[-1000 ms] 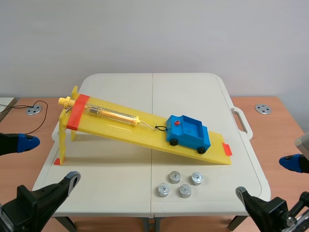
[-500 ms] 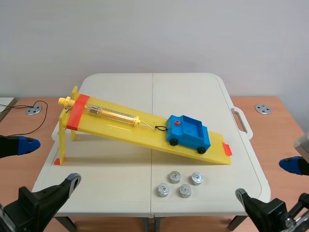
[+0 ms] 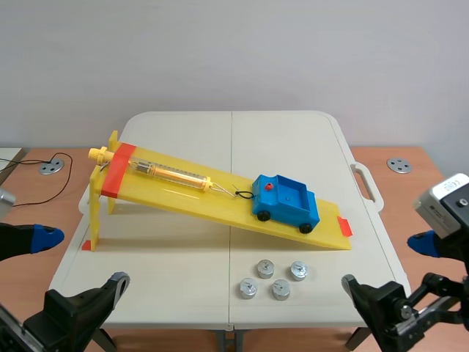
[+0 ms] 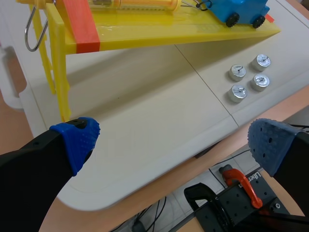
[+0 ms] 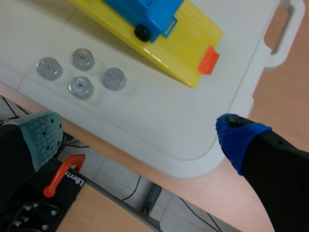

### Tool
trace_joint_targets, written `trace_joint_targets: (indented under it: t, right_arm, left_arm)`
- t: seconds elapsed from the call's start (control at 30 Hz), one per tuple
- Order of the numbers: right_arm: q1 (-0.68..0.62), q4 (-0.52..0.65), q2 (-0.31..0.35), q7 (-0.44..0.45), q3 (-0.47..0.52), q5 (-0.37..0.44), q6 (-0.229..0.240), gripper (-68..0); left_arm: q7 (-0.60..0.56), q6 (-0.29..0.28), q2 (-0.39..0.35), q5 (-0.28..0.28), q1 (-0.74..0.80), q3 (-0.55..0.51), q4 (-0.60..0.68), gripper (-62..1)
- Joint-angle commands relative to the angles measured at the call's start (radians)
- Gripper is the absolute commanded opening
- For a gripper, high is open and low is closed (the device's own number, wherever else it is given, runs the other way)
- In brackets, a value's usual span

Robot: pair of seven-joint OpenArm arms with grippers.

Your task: Place the four metal weights on the blue cart on the ramp.

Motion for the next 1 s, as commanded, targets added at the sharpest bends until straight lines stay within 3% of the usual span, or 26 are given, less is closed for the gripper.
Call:
trace_joint_targets:
  t: [0.0,0.2,0.33,0.53,0.73,0.97]
  right_arm:
    - [0.050,0.105,-0.003,0.091,-0.010,0.026,-0.011,-2.3]
    - [0.102,0.074,-0.045,0.054,-0.063,0.022,-0.011,-11.7]
    - [0.140,0.051,-0.071,0.036,-0.105,-0.013,0.014,-17.6]
    - [0.201,0.002,-0.102,0.033,-0.178,-0.053,0.038,-19.2]
    - [0.264,-0.063,-0.130,0.034,-0.247,-0.126,0.037,-20.2]
    - [0.320,-0.144,-0.172,0.038,-0.299,-0.161,0.038,-32.0]
  left_arm:
    - [-0.115,-0.021,0.019,-0.039,-0.003,-0.015,0.074,1.4]
    - [-0.100,-0.021,0.047,-0.034,-0.004,-0.015,0.074,-26.6]
    - [-0.050,-0.021,0.066,-0.034,-0.020,-0.015,0.066,-38.5]
    - [-0.002,-0.020,0.092,-0.034,-0.064,-0.015,0.031,-57.5]
    - [0.009,-0.020,0.093,-0.035,-0.087,-0.014,-0.002,-58.2]
    - [0.009,-0.021,0.093,-0.035,-0.086,-0.014,-0.004,-58.2]
